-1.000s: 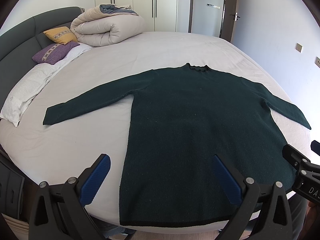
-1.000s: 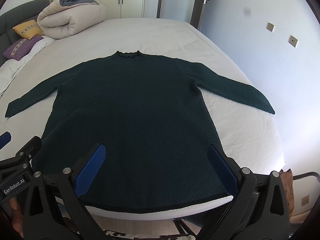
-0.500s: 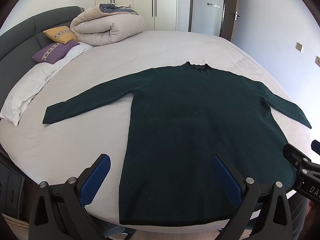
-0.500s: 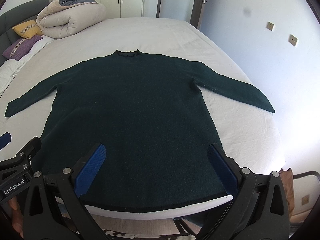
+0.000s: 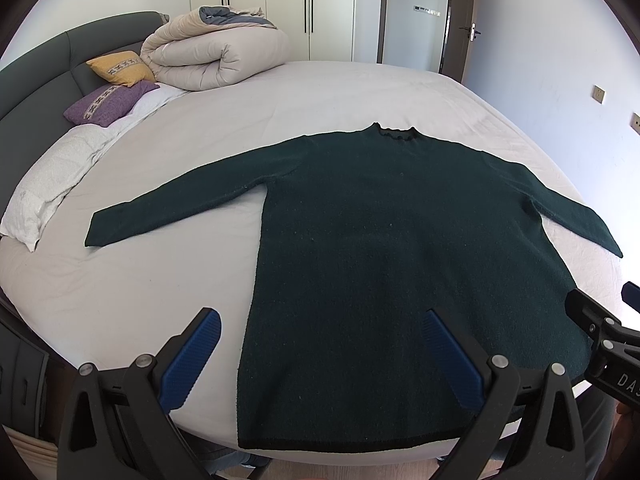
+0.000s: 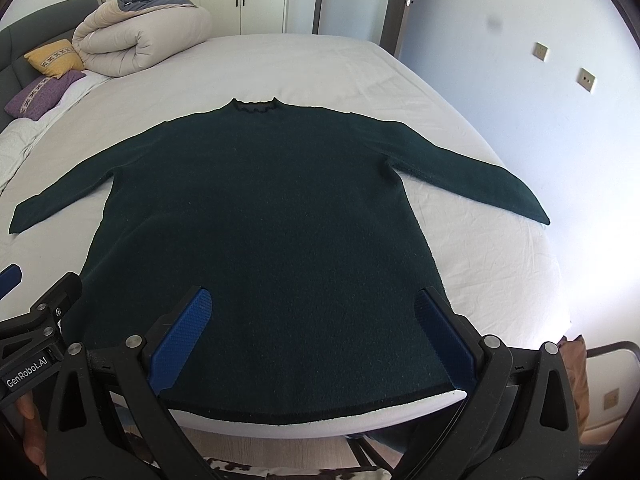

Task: Fold small clothes

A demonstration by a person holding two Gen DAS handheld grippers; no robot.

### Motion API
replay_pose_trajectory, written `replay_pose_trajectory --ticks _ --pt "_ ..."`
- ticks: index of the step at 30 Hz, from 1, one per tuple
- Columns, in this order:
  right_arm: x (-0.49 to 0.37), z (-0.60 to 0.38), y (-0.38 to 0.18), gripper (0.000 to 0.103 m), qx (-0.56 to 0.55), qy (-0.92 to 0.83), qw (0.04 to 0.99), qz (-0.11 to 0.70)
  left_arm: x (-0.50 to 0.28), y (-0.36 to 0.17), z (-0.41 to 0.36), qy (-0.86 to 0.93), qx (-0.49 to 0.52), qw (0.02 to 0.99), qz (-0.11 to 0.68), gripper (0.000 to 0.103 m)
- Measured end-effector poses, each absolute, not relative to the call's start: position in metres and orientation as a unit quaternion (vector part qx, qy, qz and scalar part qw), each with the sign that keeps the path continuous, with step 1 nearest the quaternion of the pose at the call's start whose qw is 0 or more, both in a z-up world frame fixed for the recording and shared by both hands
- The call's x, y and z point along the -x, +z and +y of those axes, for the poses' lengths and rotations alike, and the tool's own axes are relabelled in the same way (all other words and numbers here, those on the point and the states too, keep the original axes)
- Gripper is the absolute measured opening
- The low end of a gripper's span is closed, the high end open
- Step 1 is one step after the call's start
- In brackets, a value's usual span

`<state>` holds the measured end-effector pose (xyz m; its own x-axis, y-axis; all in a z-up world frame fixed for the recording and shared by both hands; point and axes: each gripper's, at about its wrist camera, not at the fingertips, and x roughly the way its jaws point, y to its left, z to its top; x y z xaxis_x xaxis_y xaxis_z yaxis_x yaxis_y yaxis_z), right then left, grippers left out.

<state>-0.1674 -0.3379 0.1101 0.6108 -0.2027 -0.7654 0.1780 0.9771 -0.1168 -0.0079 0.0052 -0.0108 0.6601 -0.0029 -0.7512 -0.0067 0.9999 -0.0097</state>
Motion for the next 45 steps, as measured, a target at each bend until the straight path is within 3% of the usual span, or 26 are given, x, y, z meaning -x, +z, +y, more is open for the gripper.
replay_pose_trajectory --ticks 28,32,36,41,45 --pt "0.171 -0.353 0.100 0.103 -0.002 -0.098 0.898 0.429 0.009 -0.016 0.006 -0.005 0.011 0.911 0.412 0.103" --pt "0.166 -0.400 0.106 0.103 -0.095 -0.070 0.909 0.400 0.003 -0.016 0.006 -0.016 0.013 0.917 0.397 0.103" --pt "0.156 -0.508 0.098 0.103 -0.249 -0.083 0.893 0.366 -0.028 -0.019 0.012 -0.020 0.036 0.909 0.415 0.103" --pt "0.161 -0.669 0.054 0.103 -0.472 -0.138 0.819 0.296 -0.072 -0.026 0.016 -0.029 0.066 0.903 0.423 0.103" --pt "0.160 -0.755 0.014 0.103 -0.567 -0.160 0.763 0.264 -0.103 -0.029 0.011 -0.075 0.098 0.908 0.400 0.103"
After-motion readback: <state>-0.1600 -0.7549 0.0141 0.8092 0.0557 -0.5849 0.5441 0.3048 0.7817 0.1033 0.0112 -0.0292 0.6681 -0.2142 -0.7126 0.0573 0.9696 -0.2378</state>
